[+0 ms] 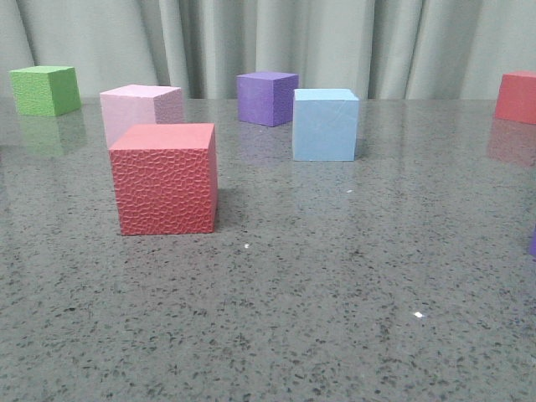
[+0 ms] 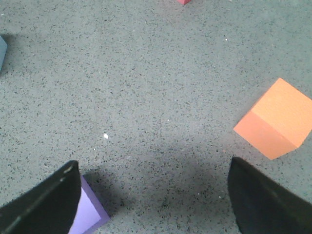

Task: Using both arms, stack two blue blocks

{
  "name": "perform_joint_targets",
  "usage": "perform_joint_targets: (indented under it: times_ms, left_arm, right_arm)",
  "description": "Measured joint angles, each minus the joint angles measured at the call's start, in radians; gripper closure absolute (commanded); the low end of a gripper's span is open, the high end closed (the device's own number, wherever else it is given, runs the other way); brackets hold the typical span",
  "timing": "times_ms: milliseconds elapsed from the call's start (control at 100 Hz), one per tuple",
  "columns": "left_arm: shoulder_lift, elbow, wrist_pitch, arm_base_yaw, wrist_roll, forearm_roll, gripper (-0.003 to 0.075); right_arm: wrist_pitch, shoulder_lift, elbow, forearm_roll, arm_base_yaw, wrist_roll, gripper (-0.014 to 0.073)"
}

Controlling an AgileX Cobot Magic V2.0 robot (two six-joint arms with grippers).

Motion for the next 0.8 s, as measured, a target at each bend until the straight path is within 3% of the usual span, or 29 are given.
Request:
perform_joint_targets:
  times_ms: [260, 800]
  left_arm:
    - [0.109, -0.114, -0.011, 0.0, 0.0, -0.014, 0.003]
    - [0.67, -0.495, -0.003, 0.0, 0.0, -0.015, 0.003]
  right_arm:
    - [-0.006, 0.0, 0.0, 0.0, 0.0, -0.002, -0.0015]
    - [-0.006, 0.0, 0.0, 0.0, 0.0, -0.002, -0.0015]
